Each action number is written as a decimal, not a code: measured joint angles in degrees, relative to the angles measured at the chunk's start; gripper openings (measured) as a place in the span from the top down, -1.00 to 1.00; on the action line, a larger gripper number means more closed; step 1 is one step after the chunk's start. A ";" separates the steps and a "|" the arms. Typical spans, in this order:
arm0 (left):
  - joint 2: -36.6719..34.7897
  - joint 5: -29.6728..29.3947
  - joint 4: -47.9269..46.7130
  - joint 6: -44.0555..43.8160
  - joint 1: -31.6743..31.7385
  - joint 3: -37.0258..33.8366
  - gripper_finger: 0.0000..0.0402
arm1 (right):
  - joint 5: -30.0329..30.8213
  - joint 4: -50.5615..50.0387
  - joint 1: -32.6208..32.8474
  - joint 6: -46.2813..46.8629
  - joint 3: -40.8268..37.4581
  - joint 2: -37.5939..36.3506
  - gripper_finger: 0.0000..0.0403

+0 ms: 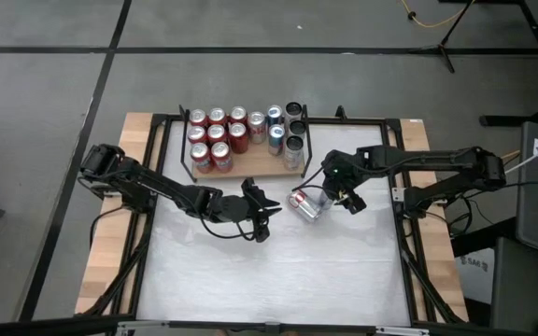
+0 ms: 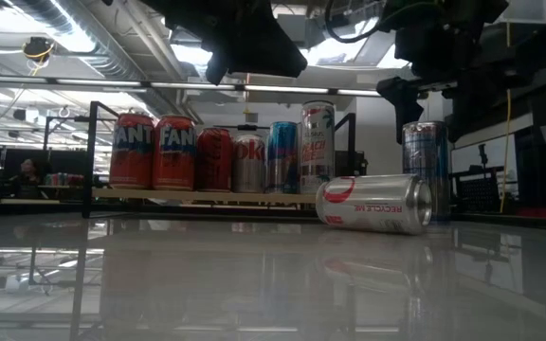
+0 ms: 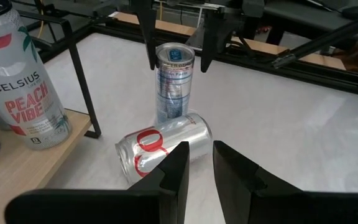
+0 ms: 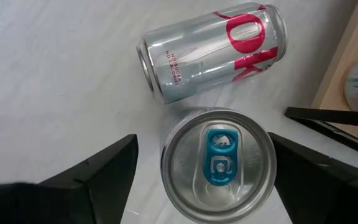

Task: Place canned beverage on shelf
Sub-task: Put the blue soda can on the shelf aligned with the other blue soda cans

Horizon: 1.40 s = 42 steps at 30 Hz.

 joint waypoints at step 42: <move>0.02 -0.11 0.00 0.00 0.07 0.00 0.68 | 3.17 -0.46 0.02 2.78 -0.02 -0.11 -0.19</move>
